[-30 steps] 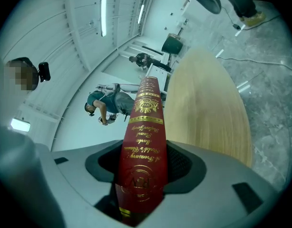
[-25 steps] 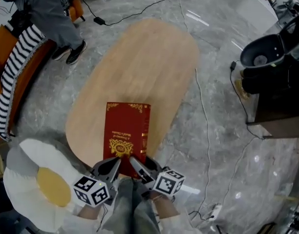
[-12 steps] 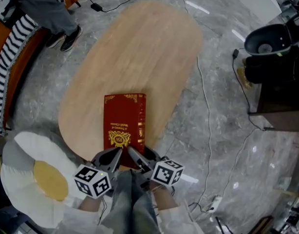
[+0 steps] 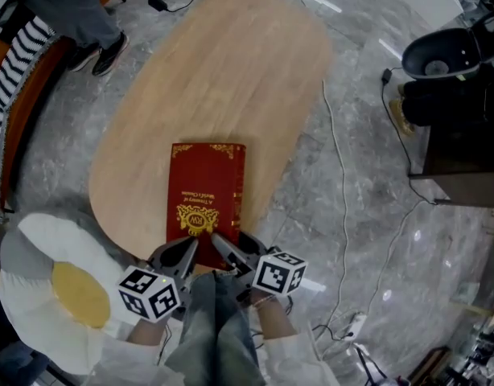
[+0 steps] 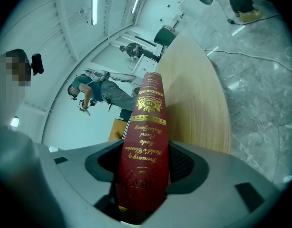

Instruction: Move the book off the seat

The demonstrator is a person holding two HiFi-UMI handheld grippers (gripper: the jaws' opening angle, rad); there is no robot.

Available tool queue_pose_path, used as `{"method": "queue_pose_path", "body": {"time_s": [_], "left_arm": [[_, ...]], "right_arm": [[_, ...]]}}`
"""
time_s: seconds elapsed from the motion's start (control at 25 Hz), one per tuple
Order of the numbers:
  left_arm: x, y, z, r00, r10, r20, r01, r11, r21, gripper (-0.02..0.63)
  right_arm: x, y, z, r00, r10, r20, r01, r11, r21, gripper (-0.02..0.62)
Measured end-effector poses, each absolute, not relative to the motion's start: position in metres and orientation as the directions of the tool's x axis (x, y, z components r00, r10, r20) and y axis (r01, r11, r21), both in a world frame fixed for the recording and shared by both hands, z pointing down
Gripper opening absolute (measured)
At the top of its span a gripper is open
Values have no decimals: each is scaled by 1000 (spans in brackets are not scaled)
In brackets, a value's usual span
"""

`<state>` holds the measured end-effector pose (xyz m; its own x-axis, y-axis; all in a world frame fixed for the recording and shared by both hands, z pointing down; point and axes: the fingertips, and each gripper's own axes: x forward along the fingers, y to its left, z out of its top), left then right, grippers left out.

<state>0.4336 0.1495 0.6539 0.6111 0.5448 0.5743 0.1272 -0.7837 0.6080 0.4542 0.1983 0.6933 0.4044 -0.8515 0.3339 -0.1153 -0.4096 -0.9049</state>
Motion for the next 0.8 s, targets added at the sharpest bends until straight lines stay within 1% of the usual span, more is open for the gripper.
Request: {"method": "queue_pose_path", "body": {"time_s": [0.32,0.52,0.8], "left_arm": [[426,154,667,594,549,588,114,-781,614,6],[423,152,672,580,556,596,111,-778,618,6],[420,153,679,561,566,604,106,-773,626,6]], "right_arm": [[454,206,707,398,-820,410,-130,-493,-860,264],[455,213,718,402,-781,479,-115,-561,-820,272],[459,217,723,422,-746,515,-129,-612,-781,278]]}}
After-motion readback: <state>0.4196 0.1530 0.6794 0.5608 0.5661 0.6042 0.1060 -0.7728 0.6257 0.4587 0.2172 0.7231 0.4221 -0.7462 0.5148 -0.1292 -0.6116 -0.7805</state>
